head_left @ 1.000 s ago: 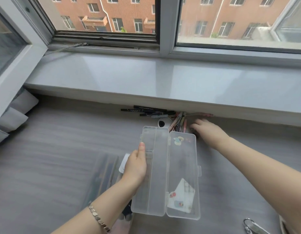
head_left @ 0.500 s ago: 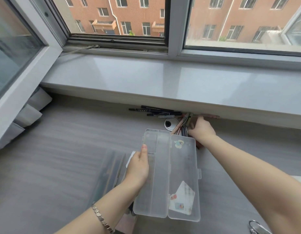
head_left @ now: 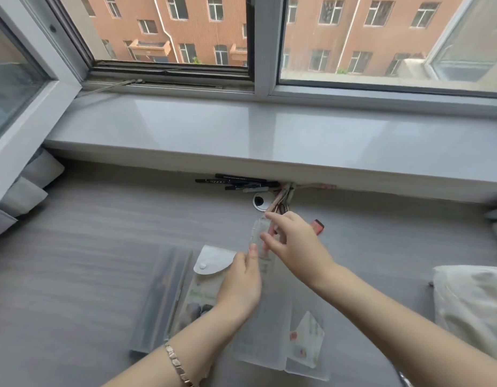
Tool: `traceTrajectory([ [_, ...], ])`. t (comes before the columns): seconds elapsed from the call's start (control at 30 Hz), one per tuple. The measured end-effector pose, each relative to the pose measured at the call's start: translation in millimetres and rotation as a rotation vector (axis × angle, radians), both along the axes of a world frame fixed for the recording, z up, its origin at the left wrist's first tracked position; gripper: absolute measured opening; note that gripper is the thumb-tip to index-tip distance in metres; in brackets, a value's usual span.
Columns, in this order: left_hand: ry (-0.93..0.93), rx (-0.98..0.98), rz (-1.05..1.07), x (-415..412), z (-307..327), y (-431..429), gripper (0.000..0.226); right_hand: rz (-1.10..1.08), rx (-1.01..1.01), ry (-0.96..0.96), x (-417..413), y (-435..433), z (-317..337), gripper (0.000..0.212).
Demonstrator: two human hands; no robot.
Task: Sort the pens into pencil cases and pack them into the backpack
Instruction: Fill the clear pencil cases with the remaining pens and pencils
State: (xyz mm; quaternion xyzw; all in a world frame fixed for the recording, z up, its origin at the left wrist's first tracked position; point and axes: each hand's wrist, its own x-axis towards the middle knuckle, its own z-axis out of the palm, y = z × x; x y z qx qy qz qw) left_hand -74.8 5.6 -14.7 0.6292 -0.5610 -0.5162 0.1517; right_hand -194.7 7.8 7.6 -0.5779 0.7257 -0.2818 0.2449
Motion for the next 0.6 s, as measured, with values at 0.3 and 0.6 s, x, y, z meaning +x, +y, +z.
traceTrajectory([
  [0.3,-0.033,-0.04,-0.127,-0.6,4.6,19.7,0.048,-0.384,-0.219,-0.634,-4.8,9.2,16.0,0.028],
  [0.6,0.029,-0.071,-0.135,-4.6,15.3,29.5,0.04,-0.024,-0.358,-0.072,10.8,29.5,-18.2,0.031],
])
